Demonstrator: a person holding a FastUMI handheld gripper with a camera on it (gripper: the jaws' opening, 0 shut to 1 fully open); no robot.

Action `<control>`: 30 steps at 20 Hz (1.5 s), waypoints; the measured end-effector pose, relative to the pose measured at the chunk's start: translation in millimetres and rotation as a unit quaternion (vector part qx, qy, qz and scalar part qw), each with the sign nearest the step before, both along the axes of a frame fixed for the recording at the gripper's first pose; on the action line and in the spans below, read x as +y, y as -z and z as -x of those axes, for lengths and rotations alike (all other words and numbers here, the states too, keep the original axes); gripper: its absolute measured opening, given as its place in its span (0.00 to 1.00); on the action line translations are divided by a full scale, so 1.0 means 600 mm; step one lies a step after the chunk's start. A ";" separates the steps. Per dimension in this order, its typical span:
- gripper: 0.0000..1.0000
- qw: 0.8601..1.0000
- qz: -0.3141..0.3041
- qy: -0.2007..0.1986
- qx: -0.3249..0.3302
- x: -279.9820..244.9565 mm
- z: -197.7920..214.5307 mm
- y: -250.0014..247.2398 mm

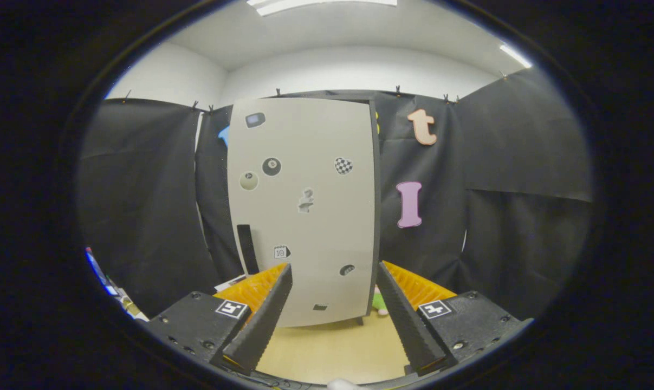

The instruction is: Open the shoe cabinet door, grab the shoes and put them into the shoe cabinet, then close the shoe cabinet door.

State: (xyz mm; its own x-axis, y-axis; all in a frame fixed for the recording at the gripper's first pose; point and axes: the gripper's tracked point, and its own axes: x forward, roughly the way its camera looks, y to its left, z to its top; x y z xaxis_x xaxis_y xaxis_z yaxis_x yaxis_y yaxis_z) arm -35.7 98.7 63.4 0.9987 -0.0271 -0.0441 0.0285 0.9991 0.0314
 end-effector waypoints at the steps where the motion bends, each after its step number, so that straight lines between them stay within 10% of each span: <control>1: 0.99 1.000 0.000 0.004 -0.001 -0.005 0.002 -0.002; 30: 0.99 1.000 0.006 -0.004 -0.011 -0.003 0.016 -0.009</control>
State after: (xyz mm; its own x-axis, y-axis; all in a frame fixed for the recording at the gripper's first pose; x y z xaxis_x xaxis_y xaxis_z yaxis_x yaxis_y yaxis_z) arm -45.4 97.1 68.7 0.9995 -0.0202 -0.0227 0.0206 0.9996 0.0206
